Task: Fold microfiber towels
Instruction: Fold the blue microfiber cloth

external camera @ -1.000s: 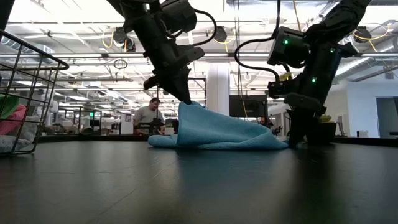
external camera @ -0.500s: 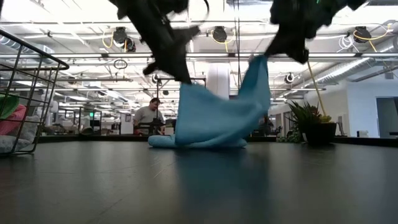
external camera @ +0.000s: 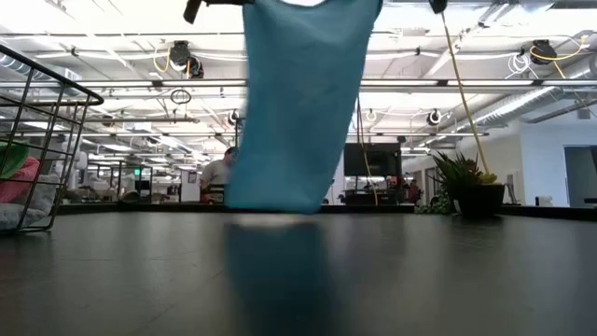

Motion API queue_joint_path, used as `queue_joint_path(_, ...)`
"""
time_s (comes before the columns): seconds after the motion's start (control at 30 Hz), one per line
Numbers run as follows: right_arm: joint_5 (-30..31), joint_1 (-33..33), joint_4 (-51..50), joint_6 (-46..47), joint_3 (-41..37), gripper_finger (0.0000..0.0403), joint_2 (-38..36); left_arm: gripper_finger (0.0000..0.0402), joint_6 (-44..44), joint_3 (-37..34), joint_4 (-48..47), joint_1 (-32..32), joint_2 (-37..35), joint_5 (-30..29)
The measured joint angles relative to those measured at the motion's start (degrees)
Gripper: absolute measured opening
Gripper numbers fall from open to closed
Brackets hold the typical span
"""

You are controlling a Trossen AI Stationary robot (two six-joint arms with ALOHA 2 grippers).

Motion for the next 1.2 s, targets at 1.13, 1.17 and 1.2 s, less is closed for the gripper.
queue_joint_path(1.13,-8.41,-31.24,-11.09,-20.62,11.22,0.0,10.5,0.0,9.68,-0.15,9.89,15.49,5.7,12.2)
queue_joint_path(1.17,-7.91,-31.24,-13.08,-20.87,11.22,0.0,10.54,0.0,10.38,-0.15,8.78,15.7,5.7,12.32)
queue_joint_path(1.2,-7.18,-31.24,-14.9,-21.49,11.22,0.0,10.56,0.0,11.29,-0.15,7.32,15.87,5.68,12.31)
